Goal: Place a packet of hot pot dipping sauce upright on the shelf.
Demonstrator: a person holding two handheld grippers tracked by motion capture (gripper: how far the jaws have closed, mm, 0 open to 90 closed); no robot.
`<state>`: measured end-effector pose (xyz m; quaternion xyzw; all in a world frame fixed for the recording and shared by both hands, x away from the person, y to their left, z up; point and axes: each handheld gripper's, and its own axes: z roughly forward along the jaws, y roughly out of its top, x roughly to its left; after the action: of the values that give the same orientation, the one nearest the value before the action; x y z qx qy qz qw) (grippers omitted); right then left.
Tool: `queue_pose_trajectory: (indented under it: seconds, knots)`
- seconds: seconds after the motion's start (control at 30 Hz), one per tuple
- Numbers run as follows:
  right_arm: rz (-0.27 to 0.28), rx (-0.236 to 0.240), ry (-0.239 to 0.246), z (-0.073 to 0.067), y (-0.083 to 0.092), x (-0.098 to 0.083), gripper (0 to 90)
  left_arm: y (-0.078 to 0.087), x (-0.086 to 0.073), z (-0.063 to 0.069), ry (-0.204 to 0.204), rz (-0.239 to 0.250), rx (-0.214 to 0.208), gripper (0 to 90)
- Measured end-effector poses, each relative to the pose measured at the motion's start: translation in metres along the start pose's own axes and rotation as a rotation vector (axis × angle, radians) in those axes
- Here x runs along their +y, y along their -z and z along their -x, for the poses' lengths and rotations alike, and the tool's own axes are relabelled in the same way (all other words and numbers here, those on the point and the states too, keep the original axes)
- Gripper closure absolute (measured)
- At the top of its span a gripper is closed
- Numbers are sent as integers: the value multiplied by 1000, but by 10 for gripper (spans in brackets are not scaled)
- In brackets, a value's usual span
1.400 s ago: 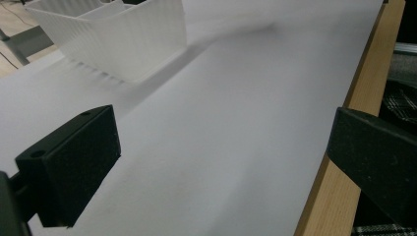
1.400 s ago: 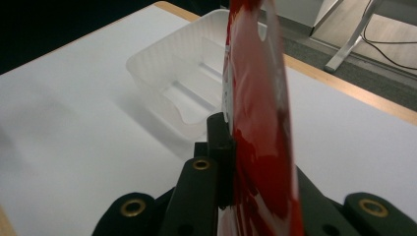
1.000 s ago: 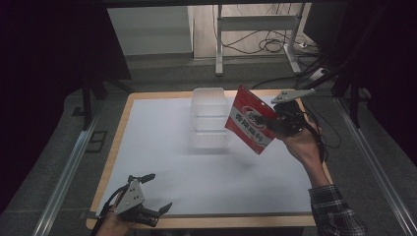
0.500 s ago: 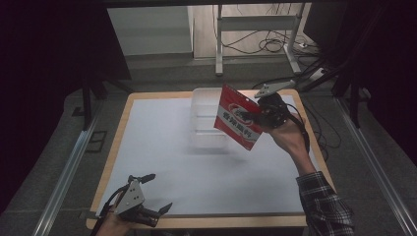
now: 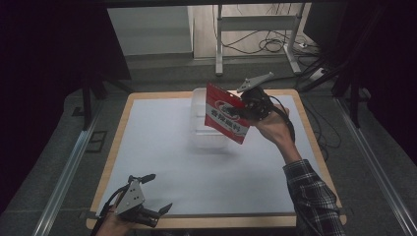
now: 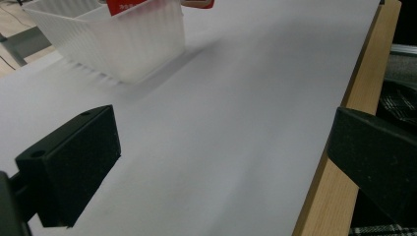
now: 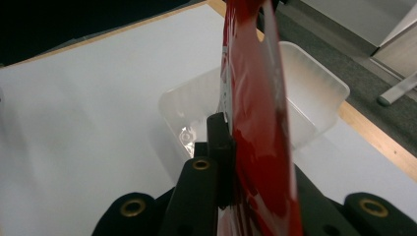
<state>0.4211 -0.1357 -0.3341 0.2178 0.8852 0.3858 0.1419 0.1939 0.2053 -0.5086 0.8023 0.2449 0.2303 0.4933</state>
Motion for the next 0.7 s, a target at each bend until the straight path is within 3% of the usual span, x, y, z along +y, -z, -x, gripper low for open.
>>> queue_pose_trajectory:
  seconds: [0.43,0.7]
  knots:
    - [-9,25,61,-7,-31,30,878,0,0,0,0,1,-4,0]
    - [-29,37,44,-5,-52,34,878,2,0,-3,18,7,4,0]
